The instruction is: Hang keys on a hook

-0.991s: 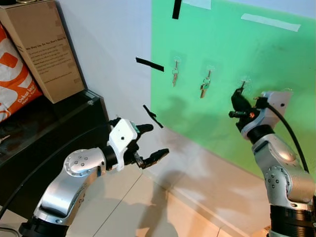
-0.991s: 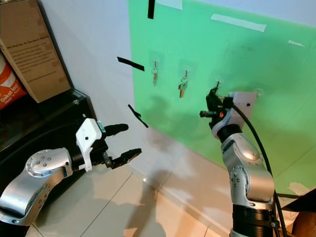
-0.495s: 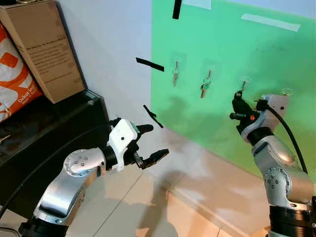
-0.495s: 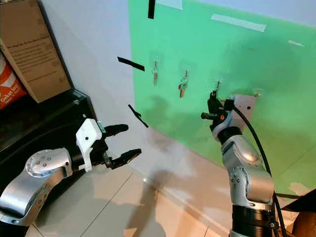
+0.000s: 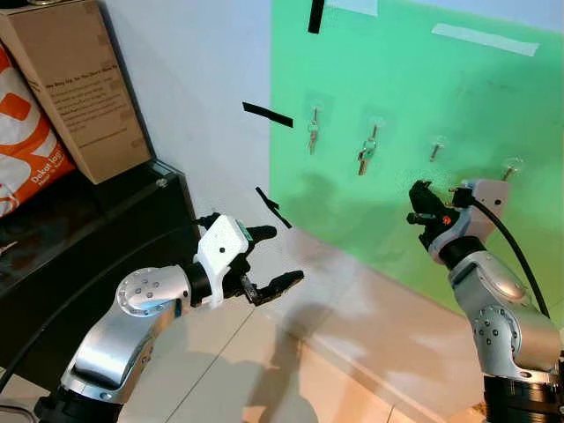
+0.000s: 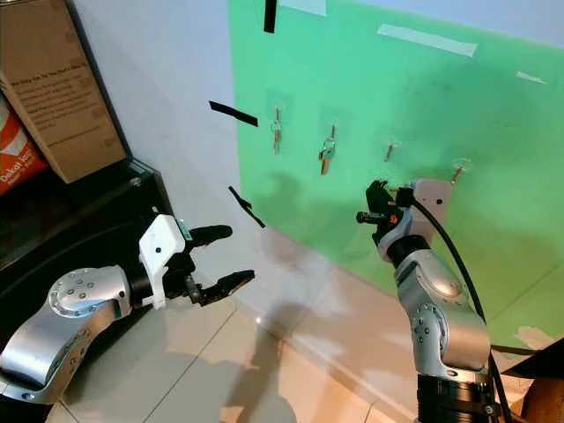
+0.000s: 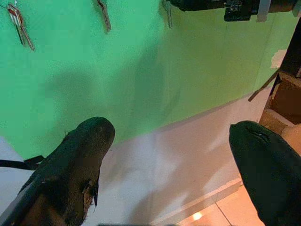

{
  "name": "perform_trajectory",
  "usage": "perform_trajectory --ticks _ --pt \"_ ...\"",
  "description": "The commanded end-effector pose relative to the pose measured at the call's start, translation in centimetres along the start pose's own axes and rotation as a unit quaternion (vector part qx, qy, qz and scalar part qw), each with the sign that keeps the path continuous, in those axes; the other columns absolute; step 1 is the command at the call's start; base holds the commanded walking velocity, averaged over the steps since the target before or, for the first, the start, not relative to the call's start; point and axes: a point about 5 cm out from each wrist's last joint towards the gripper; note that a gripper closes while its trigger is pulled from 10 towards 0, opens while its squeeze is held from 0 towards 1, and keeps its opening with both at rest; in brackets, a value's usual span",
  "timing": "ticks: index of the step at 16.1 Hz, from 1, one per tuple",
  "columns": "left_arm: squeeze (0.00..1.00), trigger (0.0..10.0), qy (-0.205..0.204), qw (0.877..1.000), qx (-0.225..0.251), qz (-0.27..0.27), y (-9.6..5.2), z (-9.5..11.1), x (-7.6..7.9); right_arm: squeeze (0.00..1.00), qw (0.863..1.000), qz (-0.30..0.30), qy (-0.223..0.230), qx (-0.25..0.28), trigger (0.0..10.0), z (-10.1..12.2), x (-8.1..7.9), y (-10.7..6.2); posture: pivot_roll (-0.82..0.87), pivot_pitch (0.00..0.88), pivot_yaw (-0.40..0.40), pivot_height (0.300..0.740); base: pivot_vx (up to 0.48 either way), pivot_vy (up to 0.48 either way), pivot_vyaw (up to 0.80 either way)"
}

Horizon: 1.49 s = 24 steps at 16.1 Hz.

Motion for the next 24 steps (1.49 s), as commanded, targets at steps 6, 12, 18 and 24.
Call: perform_trajectory --ticks 6,12,18,24 --pt "0.0 10.0 0.014 1.0 -0.002 -0.002 0.2 0.4 -0.2 0.0 0.994 0.095 -0.041 0.023 10.0 1.9 -1.6 -0.5 0.01 0.0 -0.01 0.74 0.0 0.0 0.0" --pt "0.0 10.0 0.015 1.0 -0.001 0.0 0.2 0.4 -0.3 0.0 0.988 0.118 -0.057 0.087 10.0 5.2 -2.0 0.3 0.01 0.0 -0.016 0.74 0.0 0.0 0.0" --pt "0.0 10.0 0.016 1.0 -0.002 -0.001 0.2 0.4 -0.3 0.0 0.991 0.073 -0.035 0.105 10.0 5.2 -0.9 1.5 0.01 0.0 -0.012 0.74 0.0 0.0 0.0" --pt "0.0 10.0 0.017 1.0 -0.003 -0.004 0.2 0.4 -0.3 0.0 0.998 0.025 -0.02 0.053 10.0 3.1 0.9 1.7 0.01 0.0 -0.009 0.74 0.0 0.0 0.0"
Point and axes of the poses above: a point about 5 cm out from each wrist's last joint towards the gripper, its own y axis pointing out of the wrist towards the gripper, its own z axis along the axis of the wrist's last joint, x = y × z, and after that the axes turned 8 degrees about y, right-handed
